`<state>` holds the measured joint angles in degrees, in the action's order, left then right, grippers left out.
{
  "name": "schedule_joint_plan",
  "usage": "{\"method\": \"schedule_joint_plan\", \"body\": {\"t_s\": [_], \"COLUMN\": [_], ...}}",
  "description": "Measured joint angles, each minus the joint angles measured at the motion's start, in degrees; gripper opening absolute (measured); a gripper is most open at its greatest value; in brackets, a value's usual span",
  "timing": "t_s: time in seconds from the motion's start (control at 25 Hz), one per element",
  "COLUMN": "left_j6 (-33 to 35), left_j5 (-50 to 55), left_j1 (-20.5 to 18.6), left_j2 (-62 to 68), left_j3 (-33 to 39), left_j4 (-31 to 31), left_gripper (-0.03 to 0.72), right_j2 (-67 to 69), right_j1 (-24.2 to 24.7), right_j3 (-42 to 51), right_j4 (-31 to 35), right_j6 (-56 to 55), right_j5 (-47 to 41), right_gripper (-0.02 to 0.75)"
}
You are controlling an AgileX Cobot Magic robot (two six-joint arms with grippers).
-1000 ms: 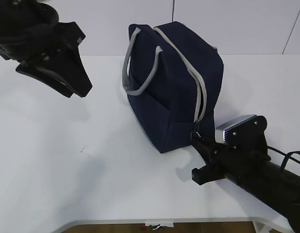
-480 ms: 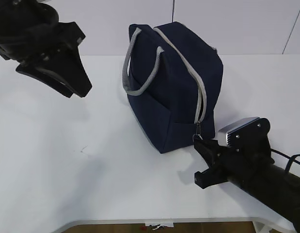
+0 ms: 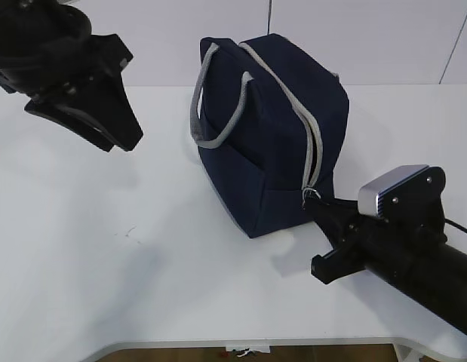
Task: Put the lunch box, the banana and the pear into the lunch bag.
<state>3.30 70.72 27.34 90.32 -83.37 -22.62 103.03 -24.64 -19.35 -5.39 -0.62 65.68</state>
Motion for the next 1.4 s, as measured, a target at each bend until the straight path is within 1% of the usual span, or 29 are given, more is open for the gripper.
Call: {"method": "schedule_joint_plan", "body": {"t_s": [0.2, 0.44, 0.56, 0.72, 0.84, 1.04, 1.4], "left_j6": [0.00, 0.00, 0.00, 0.00, 0.00, 0.00, 0.00], "left_j5": [0.00, 0.00, 0.00, 0.00, 0.00, 0.00, 0.00], "left_j1": [0.00, 0.00, 0.00, 0.00, 0.00, 0.00, 0.00], "left_j2": [0.00, 0.00, 0.00, 0.00, 0.00, 0.00, 0.00], "left_j3": [0.00, 0.00, 0.00, 0.00, 0.00, 0.00, 0.00], "left_j4": [0.00, 0.00, 0.00, 0.00, 0.00, 0.00, -0.24], "left_gripper": [0.243, 0.243, 0.243, 0.243, 0.243, 0.243, 0.243], "right_j2": [-4.33, -10.33, -11.46, -13.22, -14.58, -15.13, -15.13], "right_j1": [0.00, 0.00, 0.00, 0.00, 0.00, 0.00, 0.00], "right_j3": [0.02, 0.12, 0.12, -0.15, -1.30, -3.50, -7.96], "right_j4": [-0.13, -0.13, -0.13, -0.13, -0.13, -0.23, -2.23], "right_j6": [-0.03, -0.13, -0.46, -0.81, -1.52, -2.87, -3.43], "right_j5": [-1.05, -6.62, -7.70, -11.80, -14.92, -17.71, -23.98], "right_gripper": [0.001, 0.001, 0.001, 0.001, 0.001, 0.001, 0.001]}}
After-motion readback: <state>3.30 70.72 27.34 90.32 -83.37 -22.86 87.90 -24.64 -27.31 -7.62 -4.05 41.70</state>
